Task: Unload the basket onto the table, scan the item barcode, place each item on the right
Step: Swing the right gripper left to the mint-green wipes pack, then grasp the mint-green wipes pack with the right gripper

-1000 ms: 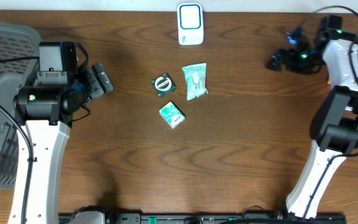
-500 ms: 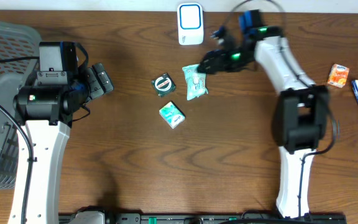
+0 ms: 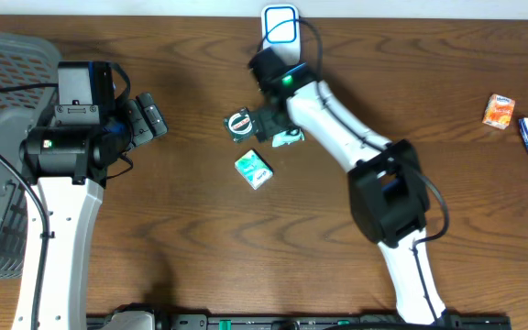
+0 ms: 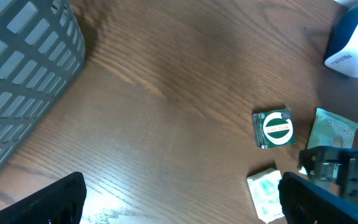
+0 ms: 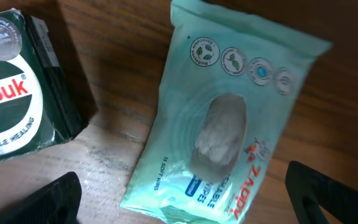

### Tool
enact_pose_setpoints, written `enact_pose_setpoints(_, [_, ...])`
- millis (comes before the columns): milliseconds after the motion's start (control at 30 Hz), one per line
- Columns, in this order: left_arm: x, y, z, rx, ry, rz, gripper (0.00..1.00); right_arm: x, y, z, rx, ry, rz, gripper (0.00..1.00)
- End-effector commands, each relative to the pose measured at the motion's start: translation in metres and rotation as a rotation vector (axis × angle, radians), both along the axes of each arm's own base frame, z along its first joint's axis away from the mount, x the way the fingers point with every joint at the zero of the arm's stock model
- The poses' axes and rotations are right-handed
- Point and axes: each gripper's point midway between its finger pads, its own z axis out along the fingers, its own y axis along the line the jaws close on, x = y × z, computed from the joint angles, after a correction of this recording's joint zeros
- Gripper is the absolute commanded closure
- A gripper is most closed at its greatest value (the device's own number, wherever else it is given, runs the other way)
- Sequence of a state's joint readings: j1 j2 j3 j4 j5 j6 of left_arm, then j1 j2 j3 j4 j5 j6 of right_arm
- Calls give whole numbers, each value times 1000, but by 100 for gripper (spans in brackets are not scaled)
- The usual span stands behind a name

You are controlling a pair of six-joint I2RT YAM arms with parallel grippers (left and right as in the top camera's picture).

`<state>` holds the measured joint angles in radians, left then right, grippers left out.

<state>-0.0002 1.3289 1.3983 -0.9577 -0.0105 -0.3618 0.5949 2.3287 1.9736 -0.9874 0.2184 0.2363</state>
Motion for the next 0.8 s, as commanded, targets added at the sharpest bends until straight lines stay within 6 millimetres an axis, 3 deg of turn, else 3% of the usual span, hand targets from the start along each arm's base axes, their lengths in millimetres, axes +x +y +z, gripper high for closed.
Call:
enact_pose_setpoints(0, [0, 4, 0, 17, -1, 9, 2, 9, -13, 29, -174, -184, -70, 1])
enact_pose_setpoints(167, [0, 4, 0, 17, -1, 9, 2, 3, 0, 23, -163, -197, -50, 1])
enact_pose_setpoints(400, [0, 4, 0, 17, -1, 9, 2, 1, -12, -5, -165, -183, -75, 1])
enact_pose_setpoints(500, [0, 4, 0, 17, -1, 9, 2, -1, -6, -21, -145, -165, -11, 4])
enact_pose_setpoints(600, [0, 4, 0, 18, -1, 9, 2, -6, -5, -37, -137, -151, 32, 24])
enact_pose_setpoints(767, [0, 4, 0, 17, -1, 9, 2, -12, -15, -48, -151, -121, 26, 75])
